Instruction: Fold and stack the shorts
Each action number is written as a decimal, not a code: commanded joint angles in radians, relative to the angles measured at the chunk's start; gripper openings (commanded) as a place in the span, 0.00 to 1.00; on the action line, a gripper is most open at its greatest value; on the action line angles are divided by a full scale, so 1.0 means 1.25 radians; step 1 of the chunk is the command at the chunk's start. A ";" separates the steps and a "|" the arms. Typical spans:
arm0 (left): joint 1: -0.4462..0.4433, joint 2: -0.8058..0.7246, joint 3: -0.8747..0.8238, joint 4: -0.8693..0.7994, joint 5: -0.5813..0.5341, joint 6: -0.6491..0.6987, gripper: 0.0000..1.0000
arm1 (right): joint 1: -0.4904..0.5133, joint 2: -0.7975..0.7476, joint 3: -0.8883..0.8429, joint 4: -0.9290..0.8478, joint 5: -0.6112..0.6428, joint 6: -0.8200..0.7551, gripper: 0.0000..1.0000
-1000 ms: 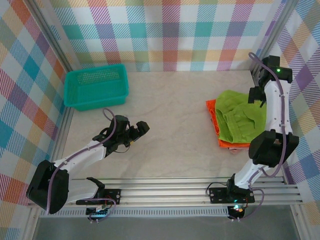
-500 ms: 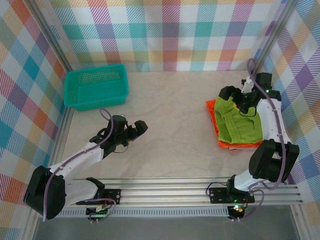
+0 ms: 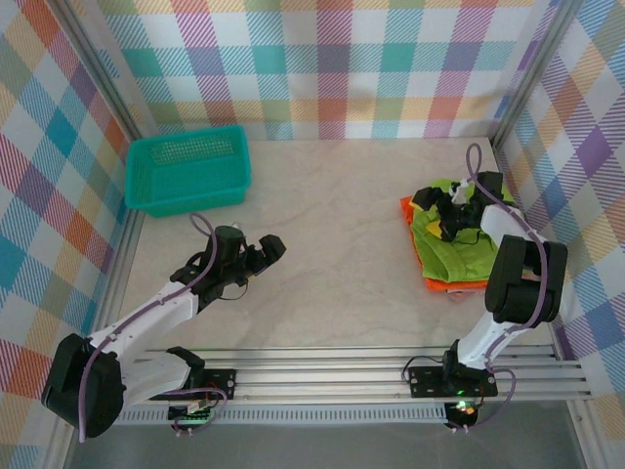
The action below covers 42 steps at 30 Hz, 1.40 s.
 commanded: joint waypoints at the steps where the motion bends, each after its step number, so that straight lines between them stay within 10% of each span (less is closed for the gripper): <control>1: 0.008 -0.022 0.004 -0.024 -0.018 0.015 1.00 | 0.004 0.012 -0.020 0.002 0.012 0.009 0.99; 7: 0.008 -0.047 0.037 -0.092 -0.075 0.062 1.00 | 0.005 -0.096 0.005 -0.003 -0.008 -0.002 0.99; 15: 0.008 -0.132 0.130 -0.237 -0.415 0.269 1.00 | 0.111 -0.381 -0.100 0.087 0.173 -0.178 0.99; 22: 0.021 -0.197 -0.021 0.078 -0.613 0.578 1.00 | 0.176 -0.490 -0.344 0.386 0.310 -0.269 1.00; 42: 0.245 0.163 -0.254 0.723 -0.528 0.630 1.00 | 0.180 -0.278 -0.569 0.843 0.473 -0.401 0.99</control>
